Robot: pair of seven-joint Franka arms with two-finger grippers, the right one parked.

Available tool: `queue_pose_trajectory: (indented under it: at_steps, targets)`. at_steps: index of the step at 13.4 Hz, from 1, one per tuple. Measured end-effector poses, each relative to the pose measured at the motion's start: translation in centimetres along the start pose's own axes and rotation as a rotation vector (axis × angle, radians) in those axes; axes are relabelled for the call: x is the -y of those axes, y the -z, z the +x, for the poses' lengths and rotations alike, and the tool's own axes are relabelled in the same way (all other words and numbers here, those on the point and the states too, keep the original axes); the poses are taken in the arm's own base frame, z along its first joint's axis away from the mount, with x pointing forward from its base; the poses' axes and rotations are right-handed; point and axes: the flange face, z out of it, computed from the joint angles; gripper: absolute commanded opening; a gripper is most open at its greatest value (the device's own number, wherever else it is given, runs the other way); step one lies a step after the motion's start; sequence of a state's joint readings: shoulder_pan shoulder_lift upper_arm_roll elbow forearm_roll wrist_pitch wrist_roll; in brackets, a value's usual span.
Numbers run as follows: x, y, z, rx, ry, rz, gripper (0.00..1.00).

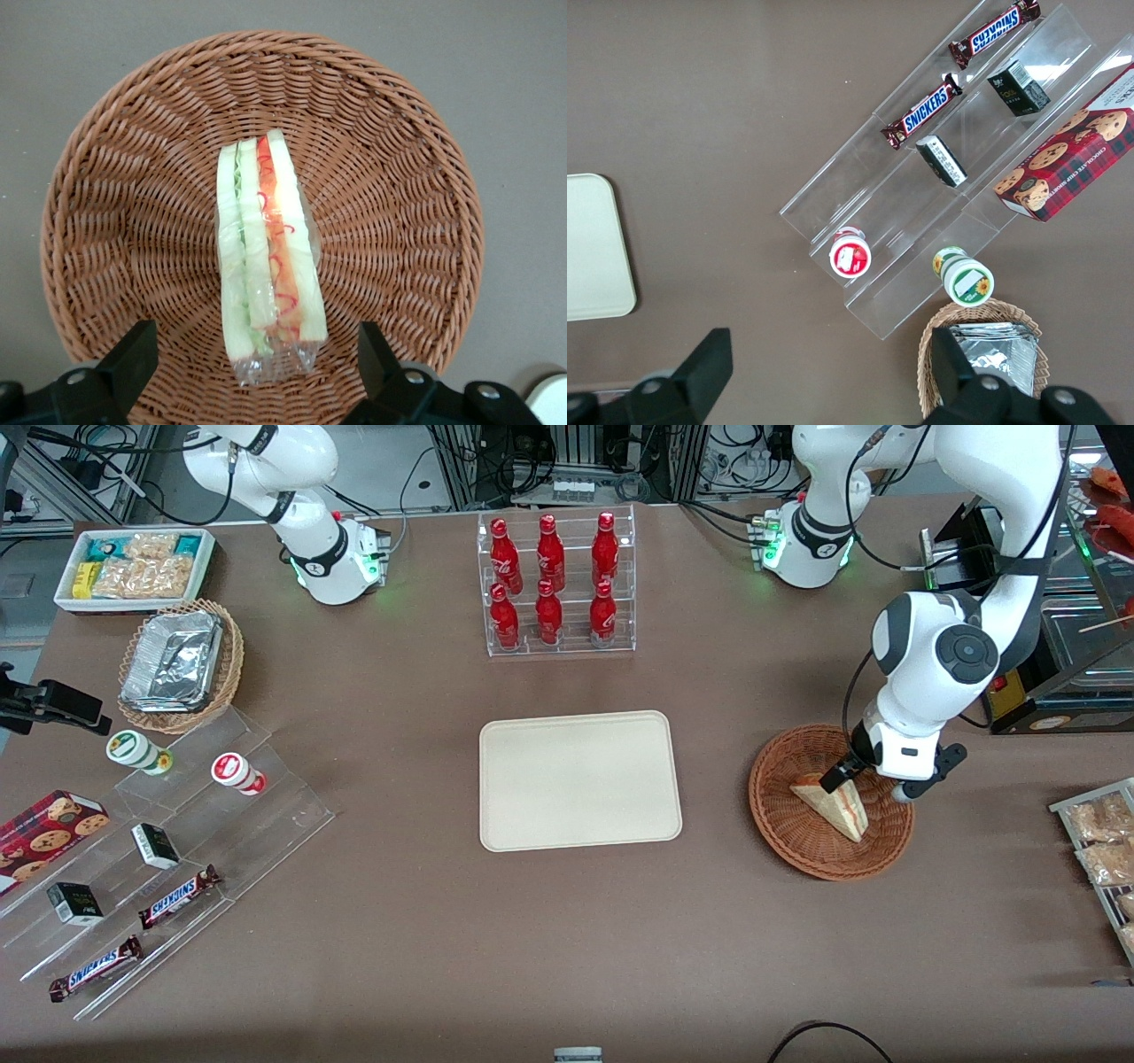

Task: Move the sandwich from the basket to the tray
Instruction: 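Lower the open left gripper around the wrapped sandwich in the basket, then close the left gripper on the sandwich and lift it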

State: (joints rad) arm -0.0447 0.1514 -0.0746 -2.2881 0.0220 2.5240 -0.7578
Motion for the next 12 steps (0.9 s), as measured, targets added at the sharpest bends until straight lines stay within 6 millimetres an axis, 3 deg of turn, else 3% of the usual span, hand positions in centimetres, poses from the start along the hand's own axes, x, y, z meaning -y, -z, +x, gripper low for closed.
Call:
queue_pose_trajectory:
  at_steps: [5, 6, 8, 9, 12]
  targets:
    - [0.1, -2.7, 0.2, -0.003, 0.008, -0.009, 0.99]
    - [0.1, -3.2, 0.2, 0.0, 0.01, -0.008, 0.82]
    - [0.3, -4.1, 0.3, 0.0, 0.015, -0.01, 0.15]
    - [0.3, -4.7, 0.4, 0.001, 0.016, -0.011, 0.0]
    - [0.3, -5.3, 0.5, 0.002, 0.017, -0.011, 0.0]
